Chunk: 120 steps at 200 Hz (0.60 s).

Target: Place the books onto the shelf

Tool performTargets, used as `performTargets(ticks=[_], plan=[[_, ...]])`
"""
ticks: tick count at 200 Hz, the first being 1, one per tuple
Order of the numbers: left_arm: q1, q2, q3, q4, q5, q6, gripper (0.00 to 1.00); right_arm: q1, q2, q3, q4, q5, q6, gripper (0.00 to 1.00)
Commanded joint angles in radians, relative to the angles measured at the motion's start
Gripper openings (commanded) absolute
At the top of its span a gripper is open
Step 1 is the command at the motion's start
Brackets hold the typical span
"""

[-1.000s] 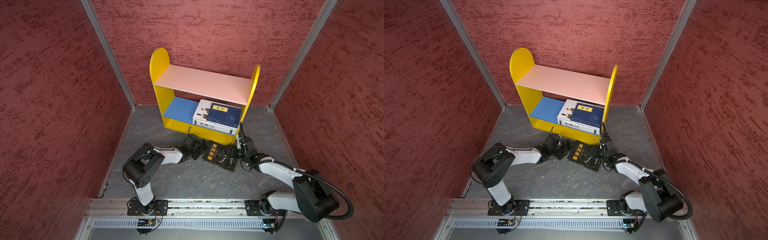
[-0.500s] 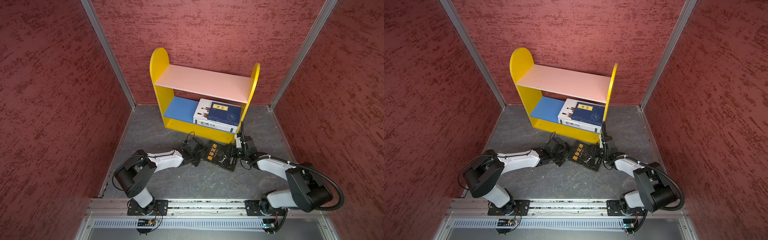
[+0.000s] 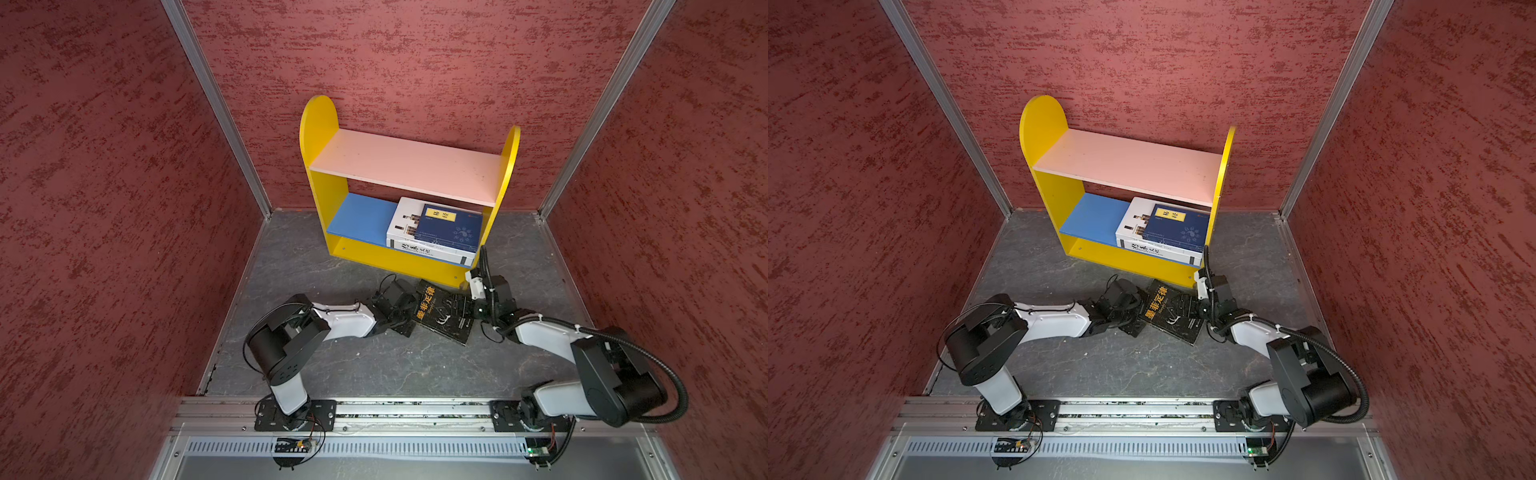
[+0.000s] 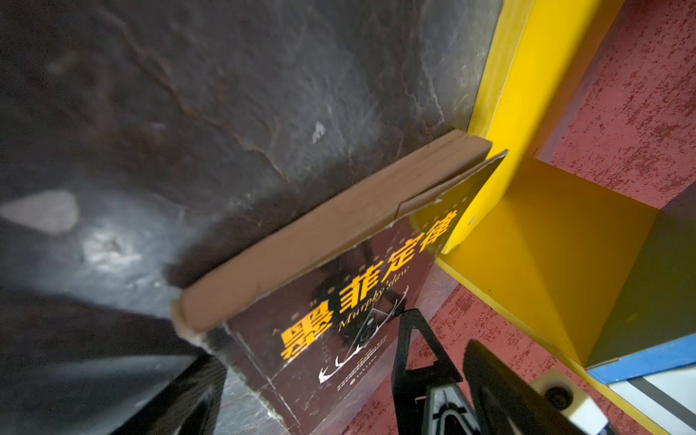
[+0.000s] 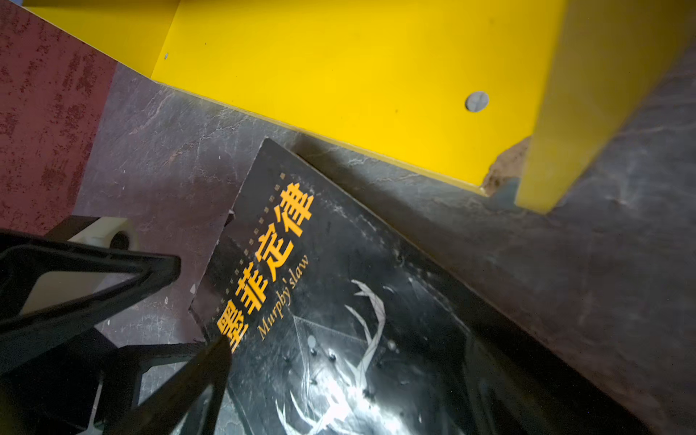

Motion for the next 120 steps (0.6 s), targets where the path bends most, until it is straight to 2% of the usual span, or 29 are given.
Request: performTargets(ticks=[1, 34, 52, 73, 120], plan=[[-0.009, 0.044, -0.001, -0.034, 0.015, -0.018, 0.98, -0.003, -0.062, -0.041, -0.022, 0.076, 0.015, 0.99], [-0.010, 0.033, -0.002, -0.071, 0.025, -0.022, 0.98, -0.005, -0.143, -0.049, 0.015, 0.251, 0.049, 0.99], [-0.006, 0.017, -0.002, -0.098, 0.027, -0.016, 0.98, -0.008, -0.194, -0.067, 0.041, 0.294, 0.071, 0.99], [0.003, 0.006, -0.001, -0.115, 0.030, -0.006, 0.98, -0.021, -0.190, -0.074, 0.066, 0.278, 0.071, 0.99], [0.006, 0.019, 0.003, -0.077, 0.049, 0.000, 0.98, -0.031, -0.009, -0.069, 0.184, 0.178, 0.085, 0.99]])
